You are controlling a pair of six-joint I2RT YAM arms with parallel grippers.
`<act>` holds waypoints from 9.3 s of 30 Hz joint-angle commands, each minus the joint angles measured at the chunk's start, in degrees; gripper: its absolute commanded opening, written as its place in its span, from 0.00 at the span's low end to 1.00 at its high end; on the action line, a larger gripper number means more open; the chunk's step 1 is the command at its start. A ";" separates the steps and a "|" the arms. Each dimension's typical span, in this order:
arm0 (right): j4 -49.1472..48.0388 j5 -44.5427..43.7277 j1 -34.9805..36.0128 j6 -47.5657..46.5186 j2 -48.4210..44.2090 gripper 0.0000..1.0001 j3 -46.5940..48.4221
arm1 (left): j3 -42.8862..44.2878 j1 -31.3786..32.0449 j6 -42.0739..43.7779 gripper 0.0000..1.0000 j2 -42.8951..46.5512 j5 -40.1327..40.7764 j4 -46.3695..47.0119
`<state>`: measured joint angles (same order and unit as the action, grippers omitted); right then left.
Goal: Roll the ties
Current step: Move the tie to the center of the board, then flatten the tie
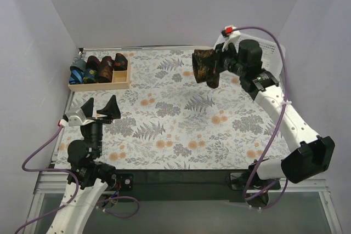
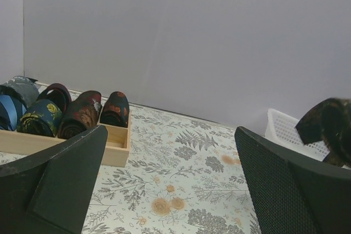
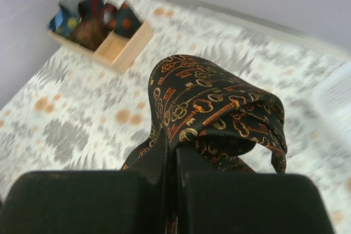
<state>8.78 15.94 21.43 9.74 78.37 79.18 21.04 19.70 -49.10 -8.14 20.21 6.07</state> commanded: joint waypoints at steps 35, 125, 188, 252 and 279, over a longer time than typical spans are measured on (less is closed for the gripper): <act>-3.06 -14.56 4.06 0.47 -19.22 0.91 -34.61 | 15.78 9.20 -8.55 0.98 -53.54 -41.66 -4.40; -19.32 8.41 0.72 15.22 16.38 0.58 -29.26 | 18.87 37.25 5.86 0.24 -78.52 -32.25 -7.21; -2.97 -12.61 -12.82 -7.36 15.23 0.71 -26.36 | 44.51 13.43 -10.40 0.00 -48.37 -10.37 -47.28; 13.37 -6.11 -17.39 -4.64 9.96 0.57 -12.64 | 21.50 8.68 -25.86 0.90 -35.89 18.90 -45.16; 3.45 -2.41 -13.78 11.44 -20.26 0.91 -33.38 | 42.67 24.06 22.46 0.95 -89.75 -22.40 0.68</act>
<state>15.51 13.28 7.31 16.62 61.32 46.98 59.59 42.70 -34.26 -94.41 2.17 -0.64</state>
